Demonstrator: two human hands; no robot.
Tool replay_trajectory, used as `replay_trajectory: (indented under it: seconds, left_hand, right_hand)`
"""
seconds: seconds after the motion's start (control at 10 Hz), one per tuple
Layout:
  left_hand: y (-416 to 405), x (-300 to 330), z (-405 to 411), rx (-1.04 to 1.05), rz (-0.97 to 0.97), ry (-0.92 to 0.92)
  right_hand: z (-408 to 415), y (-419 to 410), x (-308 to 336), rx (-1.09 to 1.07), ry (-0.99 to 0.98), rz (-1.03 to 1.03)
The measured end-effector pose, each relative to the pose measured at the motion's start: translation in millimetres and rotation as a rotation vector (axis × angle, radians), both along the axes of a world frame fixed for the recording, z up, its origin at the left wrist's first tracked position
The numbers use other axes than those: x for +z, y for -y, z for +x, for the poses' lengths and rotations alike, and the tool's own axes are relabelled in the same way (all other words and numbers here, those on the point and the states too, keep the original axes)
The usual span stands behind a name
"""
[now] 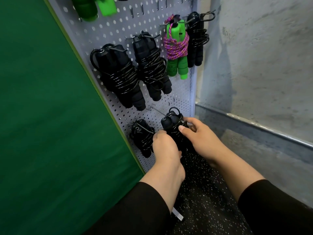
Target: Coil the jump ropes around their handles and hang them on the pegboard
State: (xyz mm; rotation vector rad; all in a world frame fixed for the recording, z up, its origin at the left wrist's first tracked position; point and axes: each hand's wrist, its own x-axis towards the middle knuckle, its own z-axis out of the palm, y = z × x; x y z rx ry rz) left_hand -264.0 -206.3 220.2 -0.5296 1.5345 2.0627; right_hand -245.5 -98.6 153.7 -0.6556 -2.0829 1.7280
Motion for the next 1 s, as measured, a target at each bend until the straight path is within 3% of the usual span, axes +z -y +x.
replay_trajectory:
  seconds: [0.7, 0.8, 1.0]
  left_hand:
    - [-10.4, -19.8, -28.1, 0.066, 0.191, 0.082]
    - [-14.2, -24.4, -30.6, 0.057, 0.196, 0.028]
    - [-15.3, -25.5, -33.1, 0.064, 0.165, 0.023]
  right_hand:
    - [-59.0, 1.1, -1.5, 0.089, -0.05, -0.233]
    - [-60.8, 1.8, -2.8, 0.123, -0.071, -0.252]
    - [-59.8, -0.6, -2.0, 0.163, -0.045, -0.168]
